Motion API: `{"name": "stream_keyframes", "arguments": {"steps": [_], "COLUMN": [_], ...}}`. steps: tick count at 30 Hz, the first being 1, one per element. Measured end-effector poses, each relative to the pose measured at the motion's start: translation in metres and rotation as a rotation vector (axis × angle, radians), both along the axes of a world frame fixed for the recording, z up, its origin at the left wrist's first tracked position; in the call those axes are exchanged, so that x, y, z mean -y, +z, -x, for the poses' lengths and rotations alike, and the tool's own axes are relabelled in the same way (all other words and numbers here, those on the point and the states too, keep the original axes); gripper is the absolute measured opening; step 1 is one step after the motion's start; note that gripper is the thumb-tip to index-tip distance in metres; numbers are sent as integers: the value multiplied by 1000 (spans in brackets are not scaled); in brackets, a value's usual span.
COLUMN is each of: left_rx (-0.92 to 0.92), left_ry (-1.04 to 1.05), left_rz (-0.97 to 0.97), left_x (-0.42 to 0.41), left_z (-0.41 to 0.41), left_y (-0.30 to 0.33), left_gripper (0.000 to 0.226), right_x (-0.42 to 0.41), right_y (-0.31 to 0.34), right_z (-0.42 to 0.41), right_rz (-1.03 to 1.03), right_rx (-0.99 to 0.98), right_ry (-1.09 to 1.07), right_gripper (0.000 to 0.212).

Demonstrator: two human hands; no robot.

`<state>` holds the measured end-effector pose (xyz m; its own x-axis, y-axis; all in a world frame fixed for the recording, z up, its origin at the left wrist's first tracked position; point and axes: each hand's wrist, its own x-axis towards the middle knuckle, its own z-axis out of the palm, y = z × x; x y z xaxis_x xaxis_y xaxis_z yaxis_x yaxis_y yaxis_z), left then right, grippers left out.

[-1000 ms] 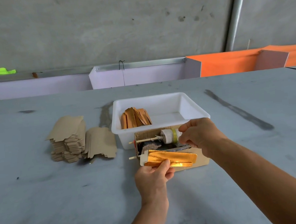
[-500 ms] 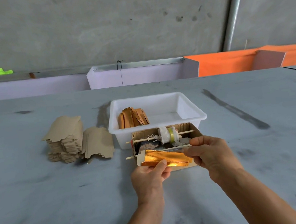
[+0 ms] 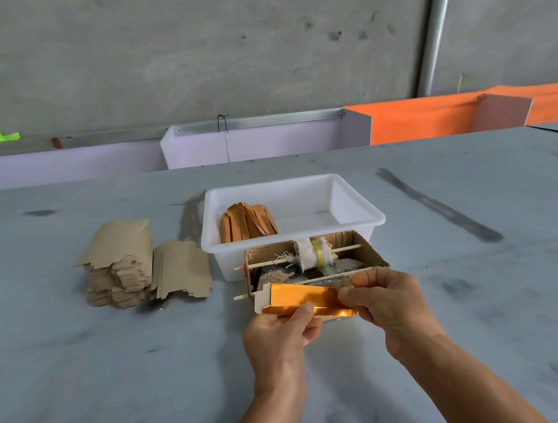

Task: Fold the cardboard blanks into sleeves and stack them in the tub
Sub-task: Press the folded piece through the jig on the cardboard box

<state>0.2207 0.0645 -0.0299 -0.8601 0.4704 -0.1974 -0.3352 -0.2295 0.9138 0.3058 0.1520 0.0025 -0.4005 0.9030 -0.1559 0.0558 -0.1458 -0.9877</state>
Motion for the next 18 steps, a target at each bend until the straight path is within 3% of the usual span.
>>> {"name": "stream_keyframes", "arguments": {"steps": [10, 18], "left_rx": [-6, 53], "left_ry": [44, 36], "left_rz": [8, 16], "left_x": [14, 16], "left_z": [-1, 3], "left_y": [-2, -4], "left_gripper": [19, 13], "right_x": [-1, -8], "right_y": [-15, -22], "right_z": [1, 5], "right_rz": [-220, -168], "right_rx": [74, 67], "right_ry": [-55, -61], "right_gripper": [24, 24]}}
